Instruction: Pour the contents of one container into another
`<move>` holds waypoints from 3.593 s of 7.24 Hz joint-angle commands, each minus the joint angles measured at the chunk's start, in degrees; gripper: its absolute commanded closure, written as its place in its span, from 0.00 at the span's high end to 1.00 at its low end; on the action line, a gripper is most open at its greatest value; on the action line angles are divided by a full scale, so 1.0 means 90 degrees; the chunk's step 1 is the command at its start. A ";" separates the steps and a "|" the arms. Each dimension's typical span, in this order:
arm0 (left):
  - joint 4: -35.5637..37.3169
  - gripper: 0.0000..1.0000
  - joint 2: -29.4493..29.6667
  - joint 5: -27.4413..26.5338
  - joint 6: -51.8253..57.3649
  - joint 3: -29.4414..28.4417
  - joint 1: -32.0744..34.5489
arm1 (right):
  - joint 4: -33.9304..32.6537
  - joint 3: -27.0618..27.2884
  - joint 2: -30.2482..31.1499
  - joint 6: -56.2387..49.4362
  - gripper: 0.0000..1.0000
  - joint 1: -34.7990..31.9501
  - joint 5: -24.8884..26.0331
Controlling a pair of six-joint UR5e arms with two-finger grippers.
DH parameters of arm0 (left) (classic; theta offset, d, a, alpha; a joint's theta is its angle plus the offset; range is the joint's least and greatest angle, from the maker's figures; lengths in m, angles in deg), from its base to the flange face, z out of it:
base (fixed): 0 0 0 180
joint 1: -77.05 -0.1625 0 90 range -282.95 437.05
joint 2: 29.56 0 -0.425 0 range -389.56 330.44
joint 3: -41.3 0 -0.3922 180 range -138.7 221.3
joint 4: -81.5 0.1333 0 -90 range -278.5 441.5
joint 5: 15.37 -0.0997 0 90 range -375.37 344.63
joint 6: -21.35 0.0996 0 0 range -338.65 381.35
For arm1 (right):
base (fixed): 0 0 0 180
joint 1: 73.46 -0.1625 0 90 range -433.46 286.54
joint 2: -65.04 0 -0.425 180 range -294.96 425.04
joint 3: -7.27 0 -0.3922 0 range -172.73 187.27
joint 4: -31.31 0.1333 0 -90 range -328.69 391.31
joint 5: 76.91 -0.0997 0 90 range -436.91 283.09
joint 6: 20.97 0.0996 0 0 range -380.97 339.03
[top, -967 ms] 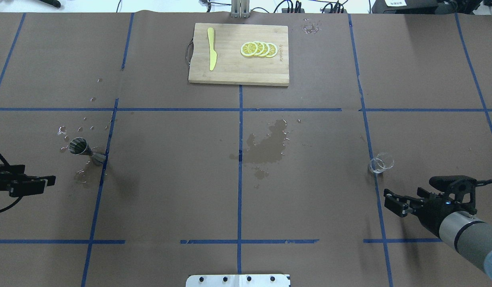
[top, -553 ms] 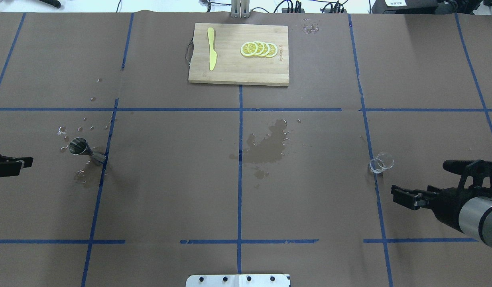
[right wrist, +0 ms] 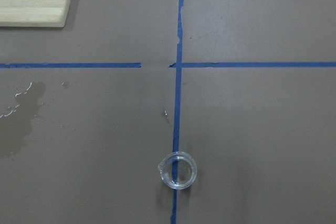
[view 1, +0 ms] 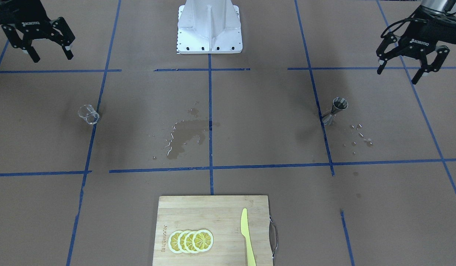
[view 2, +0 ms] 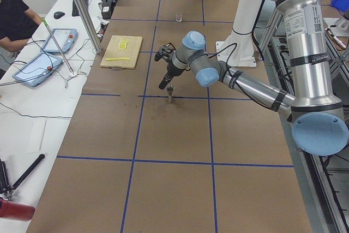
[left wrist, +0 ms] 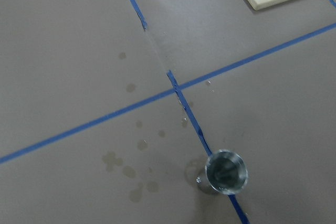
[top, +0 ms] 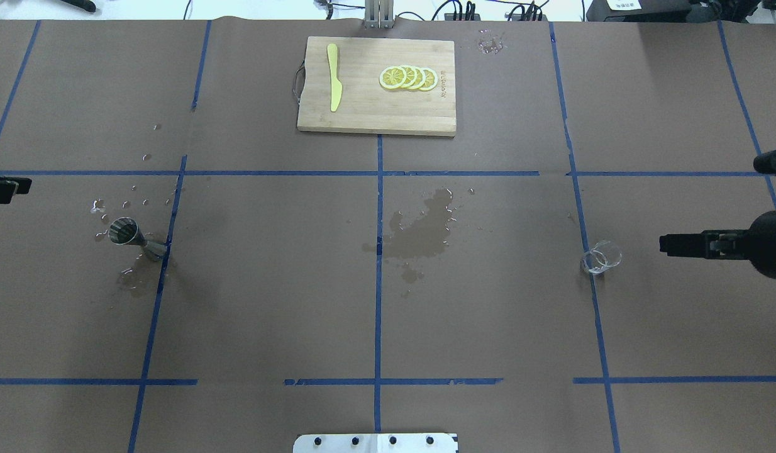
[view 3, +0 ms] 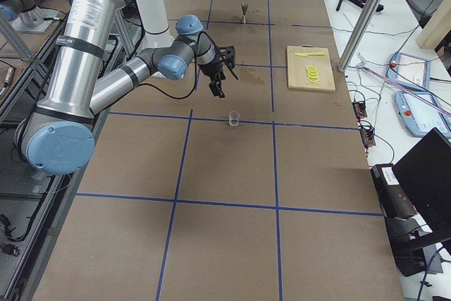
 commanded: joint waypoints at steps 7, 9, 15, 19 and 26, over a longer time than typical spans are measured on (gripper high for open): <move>0.1784 1.00 0.1759 0.1728 0.4080 -0.3508 0.2879 | -0.3051 -0.3102 -0.1311 -0.7660 1.00 -0.4731 -0.3345; 0.1698 1.00 0.1225 0.1748 0.4826 -0.3781 0.3028 | -0.3067 -0.3150 -0.1164 -0.7558 1.00 -0.4795 -0.3574; 0.2138 1.00 0.0695 0.2579 0.2103 -0.3589 0.3340 | -0.2520 -0.4039 -0.1125 -0.7558 1.00 -0.4930 -0.3720; 0.1573 1.00 0.0705 0.2529 0.2083 -0.3714 0.3321 | -0.2404 -0.4517 -0.1087 -0.7567 1.00 -0.5468 -0.3691; 0.1513 1.00 0.0694 0.2529 0.2083 -0.3675 0.3321 | -0.1368 -0.4644 -0.1077 -0.6386 1.00 -0.5527 -0.3700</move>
